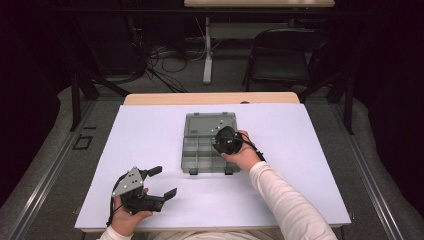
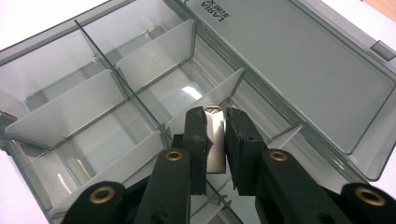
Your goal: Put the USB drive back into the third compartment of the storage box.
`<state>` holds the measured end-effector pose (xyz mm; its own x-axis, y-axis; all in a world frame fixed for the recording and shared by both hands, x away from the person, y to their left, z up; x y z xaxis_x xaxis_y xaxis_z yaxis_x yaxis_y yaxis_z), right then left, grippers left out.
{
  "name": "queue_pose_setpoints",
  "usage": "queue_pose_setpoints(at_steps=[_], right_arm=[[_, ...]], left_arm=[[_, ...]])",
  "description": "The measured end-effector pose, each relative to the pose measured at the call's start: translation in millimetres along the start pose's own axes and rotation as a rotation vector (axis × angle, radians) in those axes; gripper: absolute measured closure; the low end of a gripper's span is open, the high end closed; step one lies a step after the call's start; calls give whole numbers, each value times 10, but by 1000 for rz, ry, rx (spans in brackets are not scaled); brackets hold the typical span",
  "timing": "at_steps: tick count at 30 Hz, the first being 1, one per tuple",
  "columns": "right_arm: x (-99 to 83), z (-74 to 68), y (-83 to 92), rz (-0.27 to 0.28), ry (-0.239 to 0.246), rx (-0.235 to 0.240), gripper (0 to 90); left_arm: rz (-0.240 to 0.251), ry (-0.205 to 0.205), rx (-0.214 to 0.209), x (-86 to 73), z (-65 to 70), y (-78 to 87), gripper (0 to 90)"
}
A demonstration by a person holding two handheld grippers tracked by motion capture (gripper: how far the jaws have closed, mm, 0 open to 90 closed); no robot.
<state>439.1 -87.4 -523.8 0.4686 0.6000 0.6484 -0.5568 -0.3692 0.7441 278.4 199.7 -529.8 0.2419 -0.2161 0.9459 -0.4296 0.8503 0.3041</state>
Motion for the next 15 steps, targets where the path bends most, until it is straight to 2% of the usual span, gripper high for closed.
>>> queue_pose_setpoints(at_steps=[15], right_arm=[[-3, 1, -8, 1, -2, 1, 766]], left_arm=[[-4, -1, 0, -1, 1, 12, 90]])
Point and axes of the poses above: each handheld gripper's, and its own axes: y roughly backward along the jaws, x roughly out of its top, z roughly to its right, the point moved 1 cm from there along -y, roughly forward along the jaws, and after that the axes turned 6 degrees about -x, right-handed, at the moved point
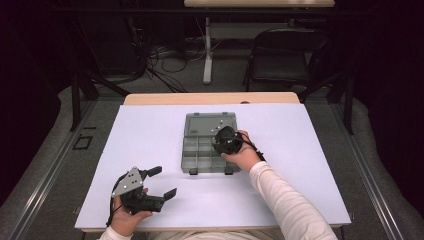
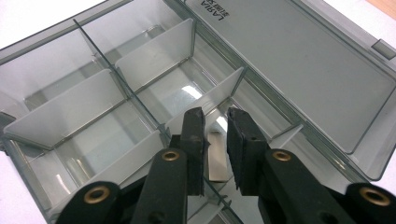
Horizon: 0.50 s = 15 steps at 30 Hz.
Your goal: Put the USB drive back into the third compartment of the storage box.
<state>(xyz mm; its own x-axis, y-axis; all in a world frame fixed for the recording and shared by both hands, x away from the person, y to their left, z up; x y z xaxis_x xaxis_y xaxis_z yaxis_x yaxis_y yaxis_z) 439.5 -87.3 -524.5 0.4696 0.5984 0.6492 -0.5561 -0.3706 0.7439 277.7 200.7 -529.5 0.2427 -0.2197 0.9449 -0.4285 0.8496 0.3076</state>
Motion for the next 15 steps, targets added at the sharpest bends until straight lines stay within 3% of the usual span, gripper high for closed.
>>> queue_pose_setpoints(at_steps=[15], right_arm=[[16, -11, 116, 40, -2, -1, 641]], left_arm=[[5, -2, 9, 6, -5, -11, 92]])
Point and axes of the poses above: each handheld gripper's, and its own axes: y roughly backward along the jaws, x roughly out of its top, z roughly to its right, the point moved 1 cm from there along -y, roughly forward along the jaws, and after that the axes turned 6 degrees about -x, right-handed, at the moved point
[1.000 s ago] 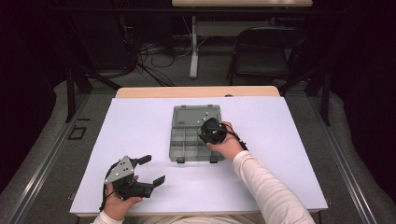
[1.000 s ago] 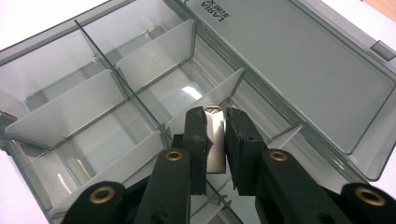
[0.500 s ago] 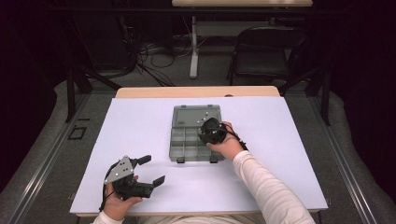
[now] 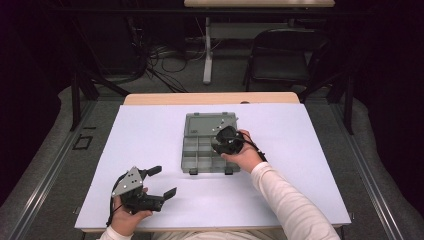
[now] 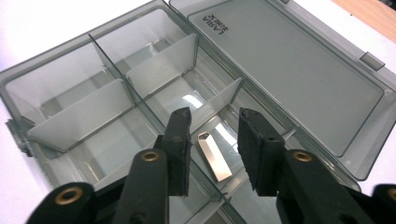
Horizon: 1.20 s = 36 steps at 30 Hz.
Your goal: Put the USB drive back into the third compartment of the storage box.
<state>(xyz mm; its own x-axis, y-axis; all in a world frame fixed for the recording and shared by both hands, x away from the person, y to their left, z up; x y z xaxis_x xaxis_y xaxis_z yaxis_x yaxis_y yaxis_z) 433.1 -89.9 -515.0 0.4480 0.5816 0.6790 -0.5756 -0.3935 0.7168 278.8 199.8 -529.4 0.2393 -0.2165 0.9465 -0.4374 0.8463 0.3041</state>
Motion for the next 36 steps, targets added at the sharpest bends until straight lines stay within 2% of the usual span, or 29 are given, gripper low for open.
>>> queue_pose_setpoints(at_steps=[10, 22, 30, 33, 34, 36], right_arm=[[-24, -35, 105, 27, -17, 15, 522], [-99, -44, 295, 88, -80, 49, 373], [-157, -75, 384, 106, -94, 67, 292], [-189, -87, 414, 114, -116, 80, 243], [-201, -93, 425, 119, -120, 83, 237], [-228, -109, 447, 123, -122, 81, 225]], left_arm=[[8, 5, -2, 20, -43, -30, 96], [3, 6, -27, 42, -80, -117, 96], [-5, 7, -25, 52, -90, -129, 96], [-5, 8, -10, 50, -94, -131, 96], [-2, 12, -23, 52, -101, -129, 96], [2, 14, -6, 58, -103, -133, 96]])
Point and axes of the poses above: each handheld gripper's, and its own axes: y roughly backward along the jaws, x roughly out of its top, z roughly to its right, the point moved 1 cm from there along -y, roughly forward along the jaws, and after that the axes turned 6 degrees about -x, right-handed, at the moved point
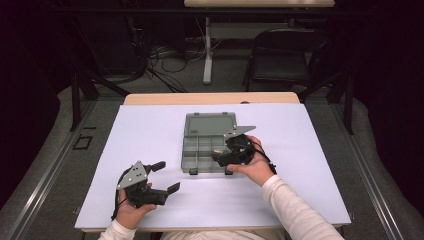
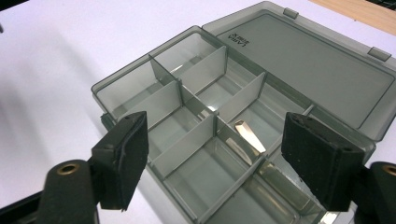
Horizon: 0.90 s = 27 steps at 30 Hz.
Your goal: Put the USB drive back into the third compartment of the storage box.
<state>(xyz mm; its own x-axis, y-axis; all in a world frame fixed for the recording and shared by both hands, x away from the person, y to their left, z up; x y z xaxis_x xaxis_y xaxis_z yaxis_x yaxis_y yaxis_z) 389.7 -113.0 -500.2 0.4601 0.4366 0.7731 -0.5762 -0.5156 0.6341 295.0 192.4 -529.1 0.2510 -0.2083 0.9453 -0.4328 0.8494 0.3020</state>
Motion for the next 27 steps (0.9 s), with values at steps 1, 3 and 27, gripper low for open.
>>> queue_pose_setpoints(at_steps=[1, 3, 27], right_arm=[[-13, -9, 12, 4, -3, -1, 217], [-43, -25, 38, 12, -8, -1, 200], [-388, -134, 397, 59, -32, -8, 145]], left_arm=[[2, 2, 0, 3, -4, -5, 96], [-2, 3, -7, 9, -15, -15, 96], [0, -6, -14, 7, -8, -36, 96]])
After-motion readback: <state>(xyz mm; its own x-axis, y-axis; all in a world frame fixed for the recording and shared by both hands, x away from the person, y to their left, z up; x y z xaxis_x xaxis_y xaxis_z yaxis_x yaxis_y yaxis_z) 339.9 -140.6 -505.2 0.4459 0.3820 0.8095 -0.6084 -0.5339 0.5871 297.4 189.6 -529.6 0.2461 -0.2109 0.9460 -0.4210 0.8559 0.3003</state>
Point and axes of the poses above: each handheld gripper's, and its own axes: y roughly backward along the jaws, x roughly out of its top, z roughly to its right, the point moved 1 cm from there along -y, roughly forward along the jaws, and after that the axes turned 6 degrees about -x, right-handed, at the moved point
